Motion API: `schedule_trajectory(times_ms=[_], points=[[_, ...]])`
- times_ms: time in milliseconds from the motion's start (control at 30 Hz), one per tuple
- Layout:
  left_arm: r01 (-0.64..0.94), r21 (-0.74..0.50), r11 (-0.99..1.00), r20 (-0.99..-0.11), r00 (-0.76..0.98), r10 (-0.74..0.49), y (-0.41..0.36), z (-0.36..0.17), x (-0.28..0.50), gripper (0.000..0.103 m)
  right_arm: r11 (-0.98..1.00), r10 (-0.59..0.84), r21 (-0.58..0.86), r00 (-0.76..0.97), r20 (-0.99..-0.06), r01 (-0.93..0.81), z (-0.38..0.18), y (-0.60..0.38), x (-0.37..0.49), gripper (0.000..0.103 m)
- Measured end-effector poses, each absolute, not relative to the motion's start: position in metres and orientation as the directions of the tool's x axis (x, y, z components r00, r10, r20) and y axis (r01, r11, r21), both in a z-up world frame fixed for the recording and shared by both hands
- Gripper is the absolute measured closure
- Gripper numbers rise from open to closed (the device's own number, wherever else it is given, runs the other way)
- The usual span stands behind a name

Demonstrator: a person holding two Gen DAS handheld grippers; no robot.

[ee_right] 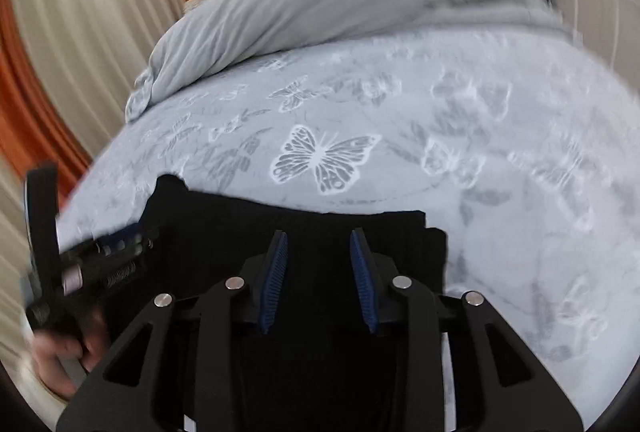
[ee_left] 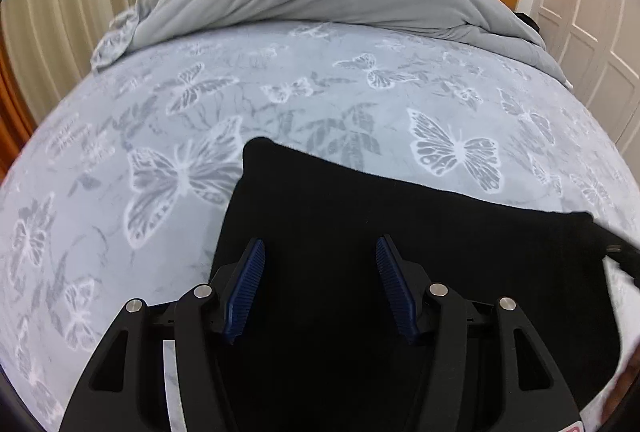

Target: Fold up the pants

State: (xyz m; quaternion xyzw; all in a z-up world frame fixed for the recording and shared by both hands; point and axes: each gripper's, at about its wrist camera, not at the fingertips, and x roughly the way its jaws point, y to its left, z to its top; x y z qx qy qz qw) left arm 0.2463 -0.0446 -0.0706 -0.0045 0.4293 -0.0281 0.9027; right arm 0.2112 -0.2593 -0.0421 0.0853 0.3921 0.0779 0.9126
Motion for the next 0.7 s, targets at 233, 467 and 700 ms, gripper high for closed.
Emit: schedule_trajectory(times_ms=[233, 467, 700], points=[[0.051, 0.005, 0.999, -0.773, 0.633, -0.029, -0.046, -0.064, 0.235, 0.047, 0.957, 0.231, 0.289, 0.666, -0.709, -0.025, -0.048, -0.281, 0.185, 0.069], [0.061, 0.024, 0.998, -0.777, 0.630, -0.019, -0.046, -0.061, 0.217, 0.047, 0.955, 0.220, 0.296, 0.612, -0.759, 0.023, -0.086, -0.302, 0.165, 0.047], [0.081, 0.057, 0.995, -0.768, 0.640, -0.009, -0.052, -0.055, 0.188, 0.047, 0.959, 0.209, 0.281, 0.634, -0.745, 0.014, -0.053, -0.288, 0.137, 0.034]])
